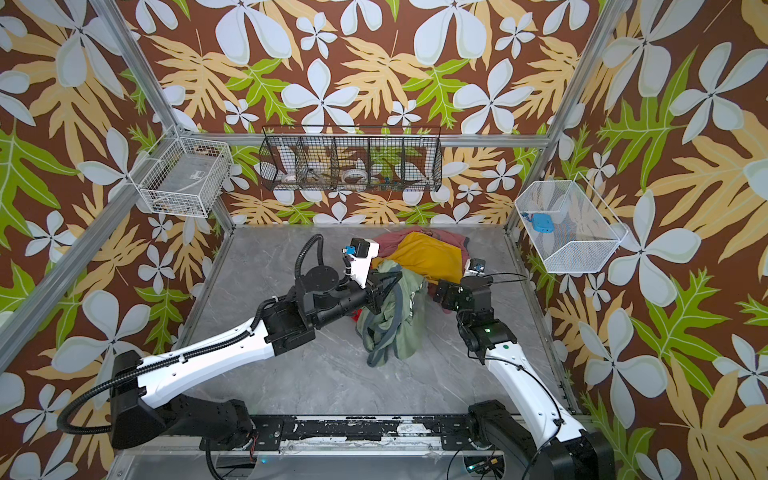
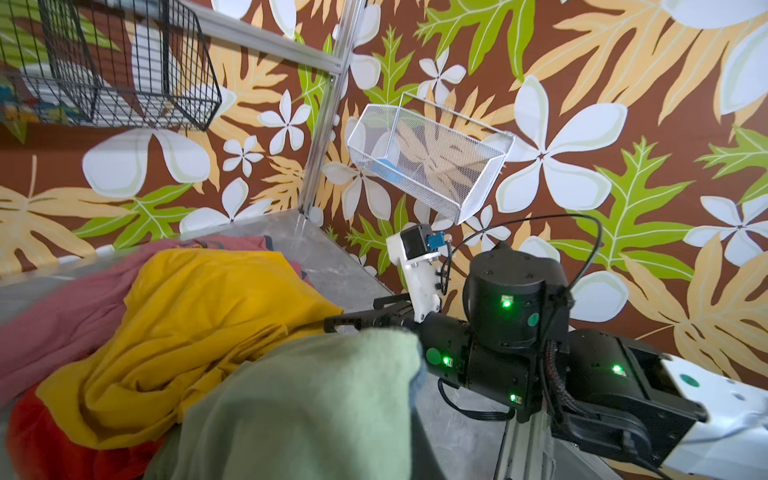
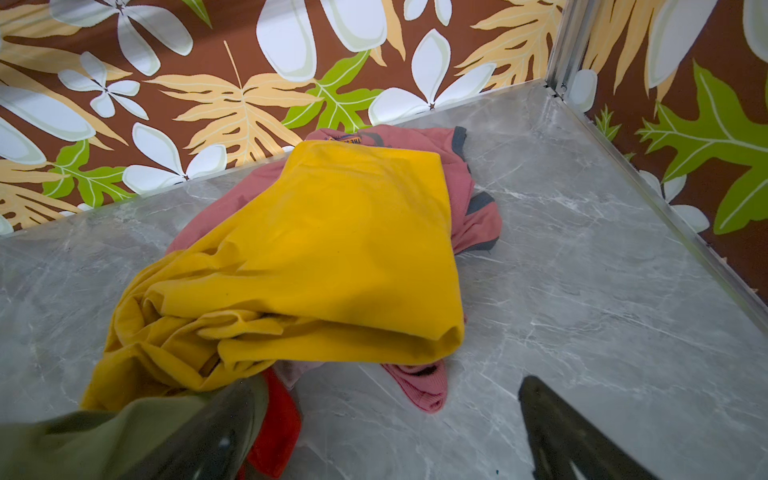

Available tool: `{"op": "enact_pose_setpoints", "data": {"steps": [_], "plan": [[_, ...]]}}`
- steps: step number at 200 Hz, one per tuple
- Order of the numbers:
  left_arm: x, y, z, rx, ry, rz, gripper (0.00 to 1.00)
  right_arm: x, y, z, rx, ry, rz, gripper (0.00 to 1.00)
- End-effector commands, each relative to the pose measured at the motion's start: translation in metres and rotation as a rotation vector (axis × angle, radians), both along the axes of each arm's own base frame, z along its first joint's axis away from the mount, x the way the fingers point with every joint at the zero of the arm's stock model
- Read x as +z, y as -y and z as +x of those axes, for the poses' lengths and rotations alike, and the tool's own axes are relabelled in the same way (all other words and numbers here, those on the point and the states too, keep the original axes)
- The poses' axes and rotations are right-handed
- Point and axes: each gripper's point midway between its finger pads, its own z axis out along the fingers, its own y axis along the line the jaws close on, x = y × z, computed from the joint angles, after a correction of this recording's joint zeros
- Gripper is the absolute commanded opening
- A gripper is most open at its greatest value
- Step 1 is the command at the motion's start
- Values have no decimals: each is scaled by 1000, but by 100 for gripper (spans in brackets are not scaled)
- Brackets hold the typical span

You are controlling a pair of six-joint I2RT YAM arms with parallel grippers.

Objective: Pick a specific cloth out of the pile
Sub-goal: 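Grasp the green shirt with the left gripper and lift it from the pile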

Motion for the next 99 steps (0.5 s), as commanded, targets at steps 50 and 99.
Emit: {"op": "enact_pose_setpoints", "data": {"steps": [50,99], "plan": [[55,-36,5,135,157,69,0,8,-10,5,40,38,47,100],[81,-81,15,328,245,134,0,5,-17,5,70,37,75,99]]}}
